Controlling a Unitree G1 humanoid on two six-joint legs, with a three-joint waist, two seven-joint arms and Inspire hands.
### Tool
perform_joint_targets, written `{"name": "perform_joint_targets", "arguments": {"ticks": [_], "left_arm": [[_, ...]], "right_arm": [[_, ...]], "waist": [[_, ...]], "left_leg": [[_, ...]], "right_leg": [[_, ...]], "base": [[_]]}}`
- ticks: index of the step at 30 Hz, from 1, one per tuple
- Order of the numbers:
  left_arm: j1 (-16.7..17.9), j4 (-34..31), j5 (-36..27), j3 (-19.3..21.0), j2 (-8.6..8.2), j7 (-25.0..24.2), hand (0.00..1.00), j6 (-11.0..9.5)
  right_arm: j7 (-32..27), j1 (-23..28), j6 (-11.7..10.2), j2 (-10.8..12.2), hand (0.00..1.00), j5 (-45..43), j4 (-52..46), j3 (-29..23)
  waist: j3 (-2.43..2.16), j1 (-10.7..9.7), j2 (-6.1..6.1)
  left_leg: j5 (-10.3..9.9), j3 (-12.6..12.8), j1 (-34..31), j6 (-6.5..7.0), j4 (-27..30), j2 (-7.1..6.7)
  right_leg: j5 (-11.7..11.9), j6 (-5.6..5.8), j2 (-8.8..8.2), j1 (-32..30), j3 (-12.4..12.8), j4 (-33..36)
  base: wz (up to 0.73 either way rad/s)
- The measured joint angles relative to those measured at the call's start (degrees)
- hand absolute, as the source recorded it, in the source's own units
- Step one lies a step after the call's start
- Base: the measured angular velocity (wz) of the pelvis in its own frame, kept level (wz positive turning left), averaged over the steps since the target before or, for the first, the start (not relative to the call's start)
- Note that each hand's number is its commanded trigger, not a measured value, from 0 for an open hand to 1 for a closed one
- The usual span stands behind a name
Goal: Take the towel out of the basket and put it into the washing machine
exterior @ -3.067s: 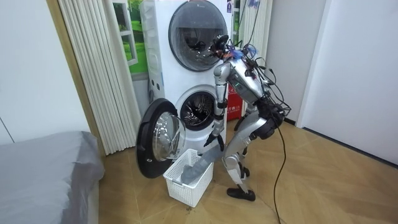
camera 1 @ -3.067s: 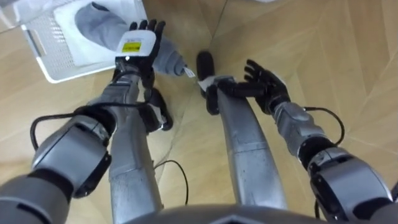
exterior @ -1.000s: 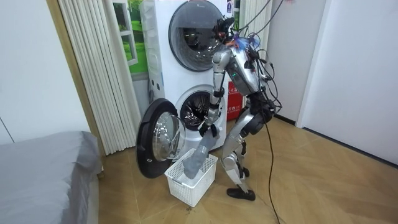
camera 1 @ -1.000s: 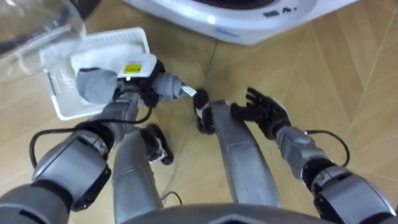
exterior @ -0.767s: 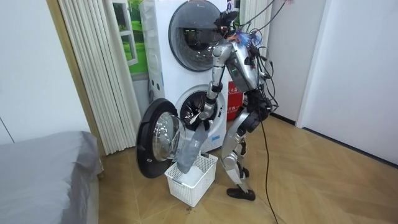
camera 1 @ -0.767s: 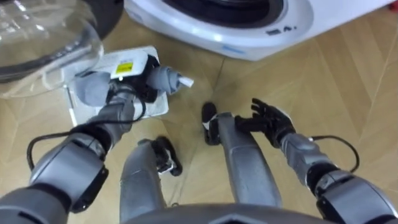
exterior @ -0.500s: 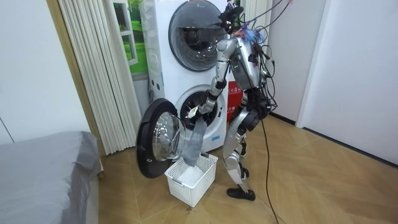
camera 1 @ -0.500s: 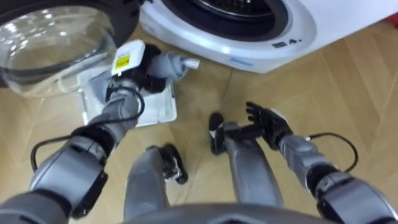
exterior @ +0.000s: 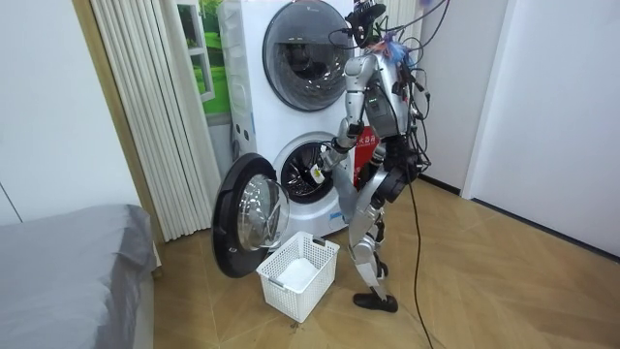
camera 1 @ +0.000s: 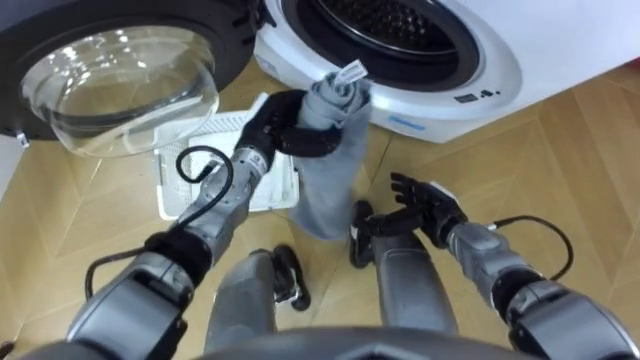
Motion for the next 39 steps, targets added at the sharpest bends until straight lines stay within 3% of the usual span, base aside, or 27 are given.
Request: {"name": "perform_joint_targets", "arguments": {"ticks": [6, 10, 20, 25, 26, 27, 31, 36, 39], "left_arm": [[0.9, -1.3, -9.8, -0.2, 0.26, -6.2, 1.00, 0.4], [2.3, -4.3, -15.0, -0.3, 0.42, -9.8, 1.00, 1.1], [2.3, -4.5, -24.3, 0.5, 1.12, -15.2, 1.00, 2.9], [2.4, -4.5, -26.5, 0.1, 0.92, -17.8, 1.00, 5.2], [2.4, -4.5, -27.2, 0.1, 0.88, -18.2, 1.00, 5.5], [2.5, -4.5, -28.4, 0.0, 0.81, -18.6, 1.00, 6.1], [4.0, -4.5, -34.7, -0.8, 0.90, -19.8, 1.00, 8.4], [4.7, -4.5, -36.4, -0.8, 0.90, -20.2, 1.00, 10.4], [5.4, -4.5, -39.3, -0.9, 0.91, -20.4, 1.00, 11.6]], "right_arm": [[0.6, 0.2, 0.0, 0.1, 0.00, -0.5, -0.3, -0.4], [1.1, 0.4, 0.0, 0.2, 0.00, -2.2, -0.7, -1.2], [1.2, 1.1, 0.2, 0.2, 0.00, -3.9, -1.8, -1.5], [1.9, 1.5, 1.3, 0.3, 0.00, -4.0, -2.1, -1.4], [1.8, 1.6, 1.3, 0.4, 0.88, -4.0, -2.3, -1.4], [1.6, 1.7, 1.6, 0.5, 1.00, -4.0, -2.4, -1.5], [0.6, 1.4, 3.8, 0.7, 1.00, -6.5, -3.1, -1.7], [-0.2, 1.1, 4.7, 0.7, 1.00, -8.3, -3.3, -2.4], [-0.9, 1.7, 5.6, 0.6, 1.00, -8.3, -4.1, -2.7]], "waist": [[-0.53, 0.9, 0.44], [-0.53, 2.0, 0.44], [-0.55, 2.0, 0.47], [-0.60, 2.0, 0.56], [-0.60, 2.0, 0.56], [-0.60, 2.0, 0.56], [-0.89, 2.1, 0.99], [-0.97, 2.0, 1.12], [-1.29, 1.7, 1.32]], "left_leg": [[0.1, 0.2, 1.3, 0.16, -0.8, 0.85], [0.1, 0.2, 1.3, 0.19, -1.0, 0.85], [0.2, 0.1, 1.3, 0.03, -1.7, 0.89], [0.3, 0.2, 1.5, 0.01, -2.2, 0.75], [0.3, 0.2, 1.5, 0.03, -2.2, 0.74], [0.4, 0.2, 1.5, 0.03, -2.4, 0.71], [0.7, 0.2, 1.6, -0.09, -3.1, 0.64], [1.1, 0.1, 2.3, -0.21, -3.9, 0.01], [1.3, 0.1, 3.3, -0.25, -4.9, -0.05]], "right_leg": [[1.6, 0.28, 1.15, 2.2, -0.3, -2.9], [1.7, 0.32, 1.26, 2.2, -0.3, -2.7], [1.7, 0.32, 1.52, 2.2, -0.1, -3.2], [2.0, 0.44, 1.68, 2.3, -0.1, -3.9], [2.0, 0.44, 1.66, 2.3, -0.1, -3.9], [2.0, 0.44, 1.62, 2.3, -0.2, -4.0], [2.0, 0.43, 1.57, 2.3, -0.3, -4.2], [2.0, 0.42, 1.49, 2.7, -0.2, -4.6], [2.0, 0.39, 1.50, 3.7, -0.2, -5.3]], "base": [[-0.05], [-0.01], [0.00], [-0.02], [0.00], [0.00], [0.01], [0.00], [0.00]]}}
